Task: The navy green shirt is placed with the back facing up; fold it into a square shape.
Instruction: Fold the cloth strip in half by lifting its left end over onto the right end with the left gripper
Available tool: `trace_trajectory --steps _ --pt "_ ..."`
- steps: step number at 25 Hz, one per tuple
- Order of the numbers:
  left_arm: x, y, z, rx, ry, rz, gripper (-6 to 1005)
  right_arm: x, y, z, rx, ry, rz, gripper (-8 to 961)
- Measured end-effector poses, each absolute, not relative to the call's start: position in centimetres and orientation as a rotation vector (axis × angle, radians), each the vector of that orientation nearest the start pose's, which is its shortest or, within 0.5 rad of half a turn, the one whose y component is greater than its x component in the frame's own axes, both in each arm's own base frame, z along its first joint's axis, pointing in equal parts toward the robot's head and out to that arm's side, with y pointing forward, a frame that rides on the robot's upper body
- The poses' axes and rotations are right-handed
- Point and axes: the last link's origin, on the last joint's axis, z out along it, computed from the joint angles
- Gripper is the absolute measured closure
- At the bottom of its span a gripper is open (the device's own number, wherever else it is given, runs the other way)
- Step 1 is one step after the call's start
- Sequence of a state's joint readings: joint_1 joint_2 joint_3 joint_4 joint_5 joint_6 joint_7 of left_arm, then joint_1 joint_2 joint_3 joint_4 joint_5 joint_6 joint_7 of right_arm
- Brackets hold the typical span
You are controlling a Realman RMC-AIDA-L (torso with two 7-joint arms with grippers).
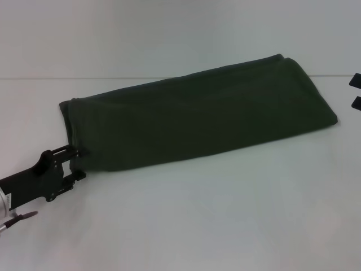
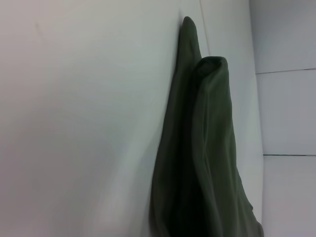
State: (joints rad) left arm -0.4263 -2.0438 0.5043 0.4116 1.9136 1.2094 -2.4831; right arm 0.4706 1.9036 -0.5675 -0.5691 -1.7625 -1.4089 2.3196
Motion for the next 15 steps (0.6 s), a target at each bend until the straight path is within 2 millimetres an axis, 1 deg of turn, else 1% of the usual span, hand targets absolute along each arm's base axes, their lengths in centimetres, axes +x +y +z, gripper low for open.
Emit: trace_trajectory --steps 4,10,15 --pt "-35.6 31.7 0.0 1.640 2.708 1.242 353 31.9 35.5 9.8 -1.839 1.816 1.156 154" --pt "-34.8 32.9 -0.8 1.678 2.730 1.149 355 32.0 35.4 9.8 -1.834 1.822 1.156 156" --pt "-34.7 33.7 -1.1 1.683 2.765 1.161 356 32.2 35.3 9.9 -1.823 1.821 1.164 157"
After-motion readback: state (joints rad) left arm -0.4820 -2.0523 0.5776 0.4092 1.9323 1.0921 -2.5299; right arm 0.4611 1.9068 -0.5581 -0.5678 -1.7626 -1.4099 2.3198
